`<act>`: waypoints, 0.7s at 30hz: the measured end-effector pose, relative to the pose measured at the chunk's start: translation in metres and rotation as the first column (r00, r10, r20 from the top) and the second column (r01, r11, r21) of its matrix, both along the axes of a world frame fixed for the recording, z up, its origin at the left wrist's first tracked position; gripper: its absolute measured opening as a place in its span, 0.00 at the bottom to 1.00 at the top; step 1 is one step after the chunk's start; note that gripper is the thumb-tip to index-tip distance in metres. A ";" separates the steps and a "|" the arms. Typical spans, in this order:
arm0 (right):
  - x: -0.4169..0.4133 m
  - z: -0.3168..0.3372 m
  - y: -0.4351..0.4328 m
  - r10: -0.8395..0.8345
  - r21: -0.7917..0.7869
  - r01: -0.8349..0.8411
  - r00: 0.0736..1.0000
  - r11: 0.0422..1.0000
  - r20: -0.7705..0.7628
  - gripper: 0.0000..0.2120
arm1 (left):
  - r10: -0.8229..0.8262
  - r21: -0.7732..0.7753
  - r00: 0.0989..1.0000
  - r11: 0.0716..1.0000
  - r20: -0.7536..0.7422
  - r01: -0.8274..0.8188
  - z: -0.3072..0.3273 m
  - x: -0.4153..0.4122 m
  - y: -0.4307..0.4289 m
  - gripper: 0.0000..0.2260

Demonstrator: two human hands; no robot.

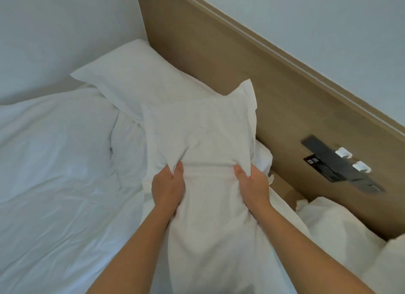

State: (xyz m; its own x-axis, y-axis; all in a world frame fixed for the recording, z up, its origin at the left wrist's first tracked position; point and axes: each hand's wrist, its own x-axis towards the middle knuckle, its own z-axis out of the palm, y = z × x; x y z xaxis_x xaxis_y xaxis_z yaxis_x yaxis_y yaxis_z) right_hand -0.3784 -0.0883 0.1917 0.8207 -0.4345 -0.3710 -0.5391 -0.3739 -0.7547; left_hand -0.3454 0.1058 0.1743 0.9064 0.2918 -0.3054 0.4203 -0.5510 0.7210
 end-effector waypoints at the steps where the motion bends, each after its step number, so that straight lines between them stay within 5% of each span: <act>1: -0.031 0.010 0.010 -0.044 0.003 0.044 0.999 0.999 -0.001 0.16 | -0.041 -0.007 0.999 0.999 0.014 0.041 0.013 -0.022 0.008 0.18; 12: -0.276 0.100 0.051 -0.462 0.027 0.462 0.887 0.887 0.021 0.16 | -0.433 -0.011 0.898 0.900 0.077 0.435 0.105 -0.195 0.024 0.19; 21: -0.508 0.121 0.026 -0.794 -0.044 0.794 0.608 0.607 0.025 0.18 | -0.726 -0.109 0.684 0.676 0.076 0.729 0.115 -0.373 -0.065 0.18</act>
